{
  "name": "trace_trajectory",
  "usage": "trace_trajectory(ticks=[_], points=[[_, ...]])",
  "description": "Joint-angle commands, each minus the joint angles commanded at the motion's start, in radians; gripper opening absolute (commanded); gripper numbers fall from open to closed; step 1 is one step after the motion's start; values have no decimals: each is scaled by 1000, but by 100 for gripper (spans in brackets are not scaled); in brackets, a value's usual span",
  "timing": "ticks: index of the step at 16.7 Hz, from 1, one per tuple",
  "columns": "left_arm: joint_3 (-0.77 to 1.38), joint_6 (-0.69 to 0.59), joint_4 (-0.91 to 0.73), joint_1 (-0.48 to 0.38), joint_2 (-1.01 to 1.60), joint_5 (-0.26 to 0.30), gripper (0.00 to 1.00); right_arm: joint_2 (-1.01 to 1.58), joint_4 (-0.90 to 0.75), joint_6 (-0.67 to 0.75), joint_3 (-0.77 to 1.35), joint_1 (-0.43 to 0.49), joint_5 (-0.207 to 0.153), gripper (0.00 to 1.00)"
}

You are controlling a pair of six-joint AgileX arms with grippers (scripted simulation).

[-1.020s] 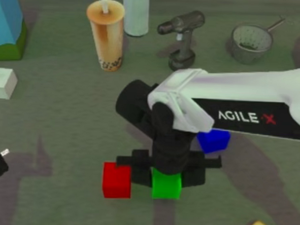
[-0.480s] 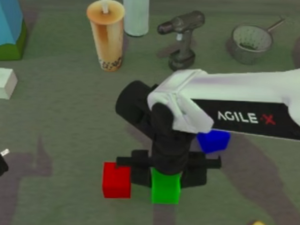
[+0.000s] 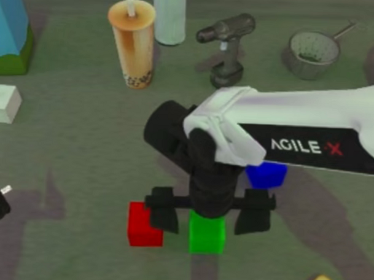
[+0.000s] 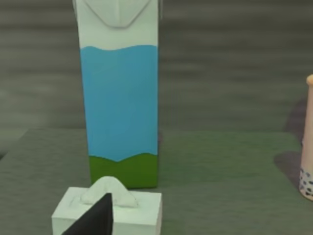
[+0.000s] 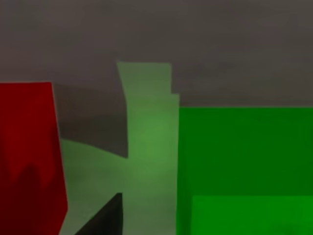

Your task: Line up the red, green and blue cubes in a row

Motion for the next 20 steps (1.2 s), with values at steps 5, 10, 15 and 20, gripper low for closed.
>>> trace_trajectory(ticks=[5, 10, 15, 20], points=[[0, 0, 0, 0, 0, 0, 100, -1, -4, 0, 3, -1, 0, 100], [0, 0, 0, 0, 0, 0, 100, -46, -162, 1, 108, 5, -1, 100], [0, 0, 0, 0, 0, 0, 100, -81, -247, -2, 167, 7, -1, 100], [0, 0, 0, 0, 0, 0, 100, -70, -246, -39, 174, -17, -1, 100]])
